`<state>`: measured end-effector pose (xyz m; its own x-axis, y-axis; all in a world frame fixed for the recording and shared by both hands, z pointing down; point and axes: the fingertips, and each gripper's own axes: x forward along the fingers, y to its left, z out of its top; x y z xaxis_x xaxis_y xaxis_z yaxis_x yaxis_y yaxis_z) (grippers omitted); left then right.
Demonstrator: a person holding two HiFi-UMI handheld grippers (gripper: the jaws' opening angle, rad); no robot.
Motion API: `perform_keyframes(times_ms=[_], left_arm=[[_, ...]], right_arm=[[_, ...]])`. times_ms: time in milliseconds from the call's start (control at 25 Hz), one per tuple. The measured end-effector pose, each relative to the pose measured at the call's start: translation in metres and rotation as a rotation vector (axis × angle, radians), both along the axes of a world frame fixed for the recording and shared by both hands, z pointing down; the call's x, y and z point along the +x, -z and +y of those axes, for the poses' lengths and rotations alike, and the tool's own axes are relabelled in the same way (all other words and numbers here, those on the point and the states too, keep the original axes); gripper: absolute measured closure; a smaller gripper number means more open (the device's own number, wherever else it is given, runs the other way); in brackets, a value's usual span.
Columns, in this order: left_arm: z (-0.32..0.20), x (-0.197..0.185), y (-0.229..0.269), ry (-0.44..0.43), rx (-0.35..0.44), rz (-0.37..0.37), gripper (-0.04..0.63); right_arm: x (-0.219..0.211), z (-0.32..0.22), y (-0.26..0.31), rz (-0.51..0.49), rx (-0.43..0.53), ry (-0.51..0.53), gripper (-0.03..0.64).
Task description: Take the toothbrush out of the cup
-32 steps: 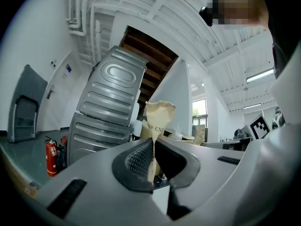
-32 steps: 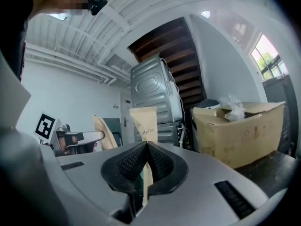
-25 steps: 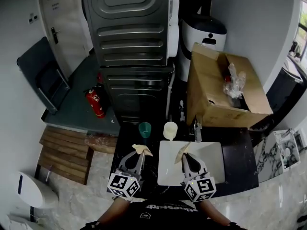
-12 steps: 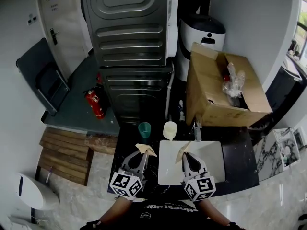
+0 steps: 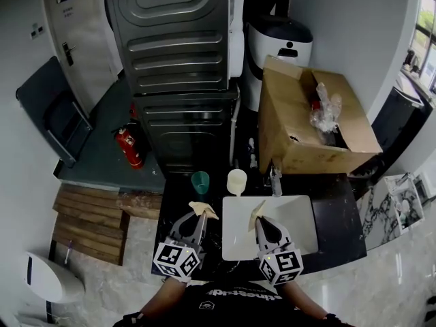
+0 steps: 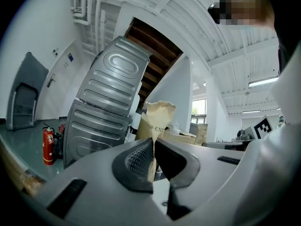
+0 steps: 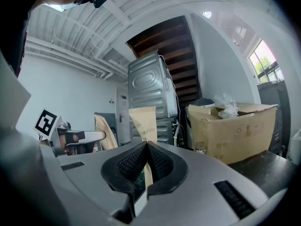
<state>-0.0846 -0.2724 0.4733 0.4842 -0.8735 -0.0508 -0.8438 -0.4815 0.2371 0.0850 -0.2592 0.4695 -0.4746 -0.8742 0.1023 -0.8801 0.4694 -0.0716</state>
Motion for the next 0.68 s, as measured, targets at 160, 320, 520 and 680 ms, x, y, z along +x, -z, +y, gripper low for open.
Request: perform_keyframes(times_ms=[160,320,520,680], left_arm=[[-0.0029,0.0016,0.0008,-0.004,0.0,0.003,0.568],[-0.0033,0.0034,-0.0016,-0.006,-0.011,0.008,0.568],[-0.0044,0.0034,-0.0056,-0.006,-0.024,0.014,0.568],[-0.0036,0.003,-0.0037,-0.007,-0.021,0.012,0.569]], right_arm=[[0.0018,0.0001,0.0003,0.002,-0.001,-0.001,0.578],[0.0012,-0.0005,-0.0004,0.01,-0.015,0.004,0.58],[-0.0014,-0.0023,-0.0039,0.015,-0.02,0.017,0.578],[-0.0017,-0.0019,-0.0044,0.016,-0.028,0.021,0.578]])
